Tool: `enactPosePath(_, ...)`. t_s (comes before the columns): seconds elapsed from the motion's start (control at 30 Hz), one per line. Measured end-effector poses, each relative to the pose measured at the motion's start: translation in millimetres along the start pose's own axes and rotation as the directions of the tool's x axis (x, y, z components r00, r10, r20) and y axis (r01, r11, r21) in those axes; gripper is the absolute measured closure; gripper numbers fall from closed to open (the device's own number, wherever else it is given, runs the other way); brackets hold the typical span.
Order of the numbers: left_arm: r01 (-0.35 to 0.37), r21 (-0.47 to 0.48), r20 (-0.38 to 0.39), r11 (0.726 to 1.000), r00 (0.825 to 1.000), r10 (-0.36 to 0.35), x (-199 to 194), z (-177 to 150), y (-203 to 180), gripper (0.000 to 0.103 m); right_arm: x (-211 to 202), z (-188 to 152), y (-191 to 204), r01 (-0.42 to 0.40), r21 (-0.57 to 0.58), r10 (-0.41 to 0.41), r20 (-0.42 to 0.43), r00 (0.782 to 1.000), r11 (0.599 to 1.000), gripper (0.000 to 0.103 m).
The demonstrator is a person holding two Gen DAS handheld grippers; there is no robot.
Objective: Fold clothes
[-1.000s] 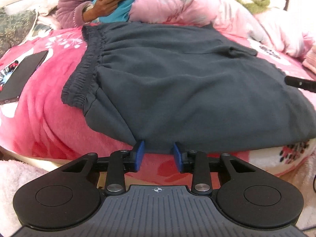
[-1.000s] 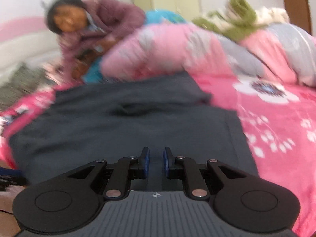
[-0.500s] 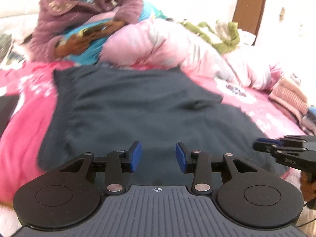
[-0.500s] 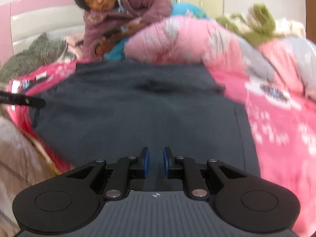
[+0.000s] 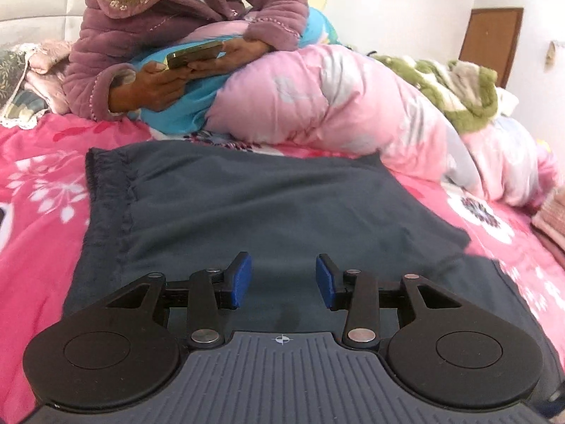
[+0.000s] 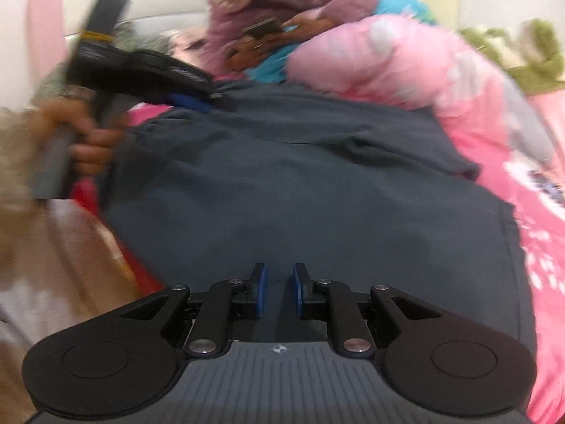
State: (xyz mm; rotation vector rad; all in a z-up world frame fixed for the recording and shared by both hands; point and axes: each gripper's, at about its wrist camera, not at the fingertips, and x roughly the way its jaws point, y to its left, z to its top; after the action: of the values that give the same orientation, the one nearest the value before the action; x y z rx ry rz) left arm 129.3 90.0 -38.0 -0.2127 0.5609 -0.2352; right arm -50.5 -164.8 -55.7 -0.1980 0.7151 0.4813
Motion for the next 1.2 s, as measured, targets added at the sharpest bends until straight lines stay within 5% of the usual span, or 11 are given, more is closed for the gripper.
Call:
enactPosePath(0.23, -0.031, -0.149, -0.034, 0.988, 0.999, 0.026, 23, -16, 27, 0.062, 41, 132, -35, -0.018, 0.076, 0.012, 0.08, 0.997, 0.997, 0.085)
enactPosePath(0.5, -0.01, -0.164, -0.006, 0.986, 1.0, 0.009, 15, -24, 32, 0.062, 207, 266, -20, -0.146, -0.096, 0.143, -0.04, 0.989, 0.985, 0.078)
enactPosePath(0.77, -0.009, -0.179, -0.012, 0.984, 1.0, 0.007, 17, -22, 32, 0.062, 349, 291, 30, -0.211, -0.137, 0.17, -0.263, 0.95, 0.968, 0.078)
enactPosePath(0.87, -0.004, -0.184, -0.009, 0.983, 1.0, 0.002, 15, -23, 33, 0.062, 367, 297, 38, -0.196, -0.141, 0.163, -0.213, 0.963, 0.97, 0.078)
enactPosePath(1.07, 0.02, -0.228, -0.006, 0.973, 1.0, -0.022, 8, -25, 39, 0.062, 347, 312, 31, -0.186, -0.12, 0.165, -0.163, 0.973, 0.975, 0.078)
enactPosePath(1.2, 0.052, -0.286, -0.007, 0.957, 0.998, -0.056, 8, -24, 47, 0.062, 320, 311, 25, -0.28, -0.143, 0.247, -0.208, 0.946, 0.949, 0.078)
